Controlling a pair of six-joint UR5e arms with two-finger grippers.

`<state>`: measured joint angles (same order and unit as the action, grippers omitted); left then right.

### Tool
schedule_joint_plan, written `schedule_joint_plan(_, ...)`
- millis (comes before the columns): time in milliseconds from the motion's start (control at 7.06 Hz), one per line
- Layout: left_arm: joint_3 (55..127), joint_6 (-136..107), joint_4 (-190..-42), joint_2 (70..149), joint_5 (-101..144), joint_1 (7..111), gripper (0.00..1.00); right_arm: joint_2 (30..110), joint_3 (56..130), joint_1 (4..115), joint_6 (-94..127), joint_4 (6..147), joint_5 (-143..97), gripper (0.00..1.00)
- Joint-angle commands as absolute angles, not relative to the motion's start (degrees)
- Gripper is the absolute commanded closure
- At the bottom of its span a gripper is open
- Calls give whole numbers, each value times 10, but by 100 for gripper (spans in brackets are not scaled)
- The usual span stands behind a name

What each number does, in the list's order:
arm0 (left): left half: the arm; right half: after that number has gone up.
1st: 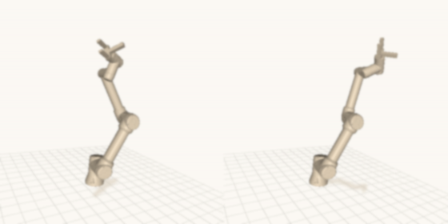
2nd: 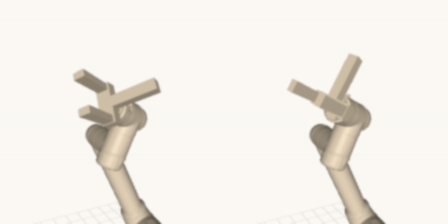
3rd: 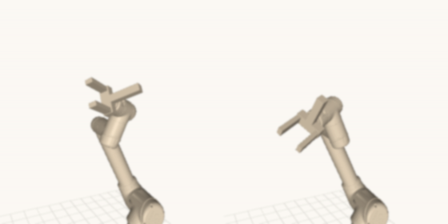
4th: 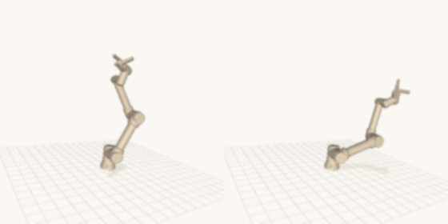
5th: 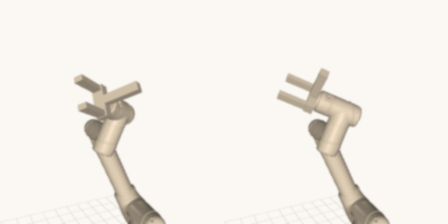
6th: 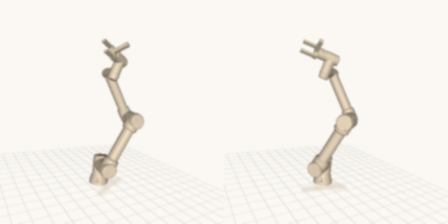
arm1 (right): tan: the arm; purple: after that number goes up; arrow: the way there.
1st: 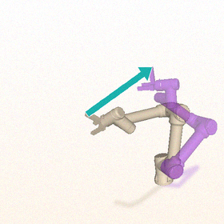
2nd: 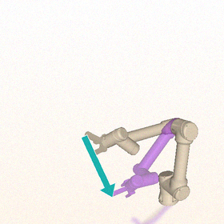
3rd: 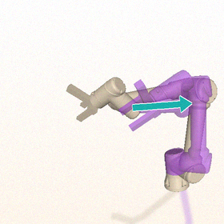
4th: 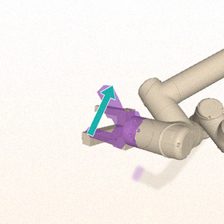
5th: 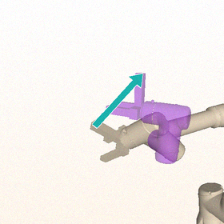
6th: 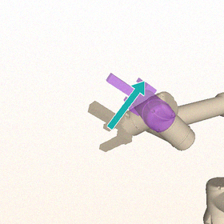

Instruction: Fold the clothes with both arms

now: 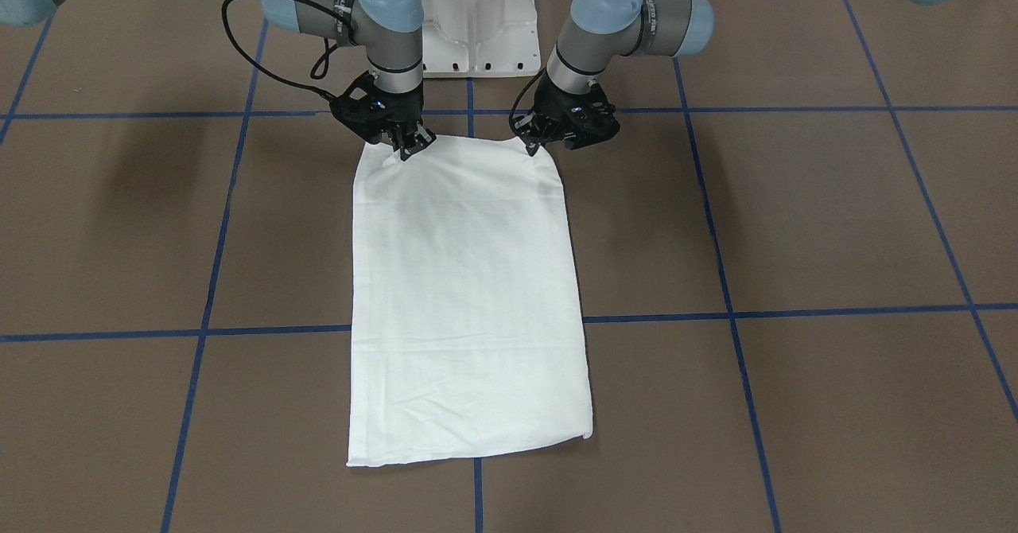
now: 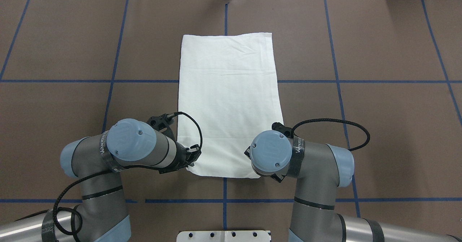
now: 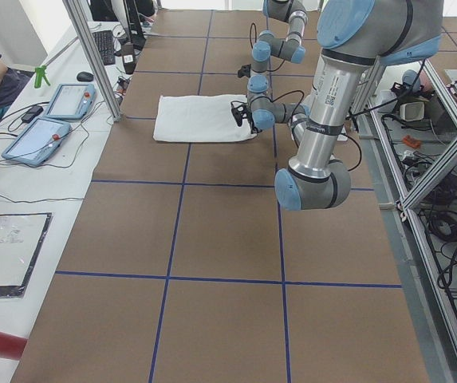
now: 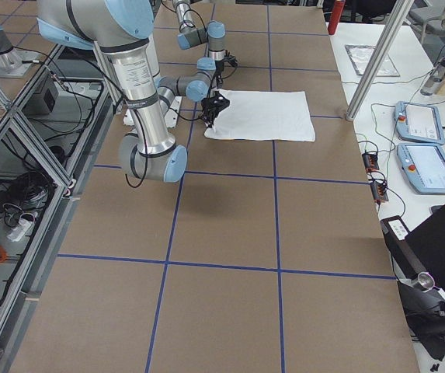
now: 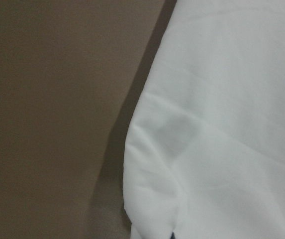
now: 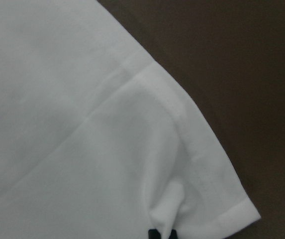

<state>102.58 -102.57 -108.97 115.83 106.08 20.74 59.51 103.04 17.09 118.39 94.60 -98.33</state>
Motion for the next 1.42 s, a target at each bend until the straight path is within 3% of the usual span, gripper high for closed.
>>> schedule_joint_plan(0, 1031, -1027, -1088, 1165, 1060, 207, 100, 594, 1038, 178, 1185, 945, -993, 100)
schedule_joint_plan(425, 1091, -1033, -1071, 1158, 1063, 207, 100, 606, 1080, 177, 1200, 944, -995, 100)
schedule_joint_plan(708, 1189, -1036, -982, 1150, 1065, 193, 100, 649, 1173, 164, 1196, 947, -997, 100)
schedule_joint_plan(1274, 1294, -1117, -885, 1150, 1066, 106, 100, 657, 1244, 144, 1197, 946, -1114, 100)
